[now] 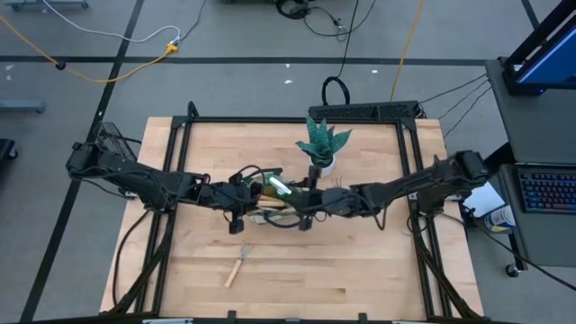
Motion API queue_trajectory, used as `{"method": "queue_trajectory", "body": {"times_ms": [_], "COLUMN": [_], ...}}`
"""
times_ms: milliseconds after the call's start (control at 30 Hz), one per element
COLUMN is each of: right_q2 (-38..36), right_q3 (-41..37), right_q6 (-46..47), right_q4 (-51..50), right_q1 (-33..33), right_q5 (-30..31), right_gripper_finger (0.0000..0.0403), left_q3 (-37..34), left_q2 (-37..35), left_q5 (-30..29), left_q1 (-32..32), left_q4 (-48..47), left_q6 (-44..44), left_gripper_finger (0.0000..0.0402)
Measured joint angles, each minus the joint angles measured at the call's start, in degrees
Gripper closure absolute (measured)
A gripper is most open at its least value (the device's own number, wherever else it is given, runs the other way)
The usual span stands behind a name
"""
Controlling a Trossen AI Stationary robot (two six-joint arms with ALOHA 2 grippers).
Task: Pick & Place Garden tools in Gardening bag
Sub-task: Put the top brown hand rake into the white gardening bag
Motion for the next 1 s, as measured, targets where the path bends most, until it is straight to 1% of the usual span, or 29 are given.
{"method": "queue_trajectory", "body": {"times_ms": [167, 267, 567, 633, 733, 800, 867, 1000], "right_q2": [-3.89, -5.48, -6.29, -6.29, -6.32, -6.91, -7.36, -8.12], "right_q3": [-2.66, -4.79, -10.04, -10.49, -10.53, -10.53, -10.53, -10.64], "right_q6": [7.87, 10.76, 13.18, 12.96, 13.89, 15.05, 17.74, 27.60], "right_q4": [-4.49, -3.84, -2.34, -2.34, -2.40, -4.70, -7.87, -19.11], "right_q1": [1.83, 2.53, 4.75, 4.97, 5.02, 4.94, 4.91, 4.57], "right_q5": [2.34, 2.19, 2.26, 2.85, 5.42, 5.62, 5.43, 7.71], "right_gripper_finger": [0.0221, 0.0221, 0.0218, 0.0218, 0.0220, 0.0221, 0.0221, 0.0222], "left_q3": [0.00, 0.00, 0.17, 0.87, 1.81, 3.27, 4.26, 5.88], "left_q2": [0.00, 0.00, -0.75, -0.87, -2.22, -2.99, -4.71, -8.33], "left_q5": [1.93, 3.00, 3.20, 3.20, 3.57, 4.53, 4.59, 4.44], "left_q1": [-0.09, -0.51, -0.85, -0.85, -0.82, -0.79, -0.81, -0.81], "left_q4": [0.61, 1.10, 0.25, 0.29, -1.54, -1.73, -5.46, -6.90], "left_q6": [-1.75, -1.76, -3.35, -3.38, -4.50, -5.42, -5.76, -5.46], "left_gripper_finger": [0.0341, 0.0321, 0.0233, 0.0218, 0.0206, 0.0202, 0.0202, 0.0201]}}
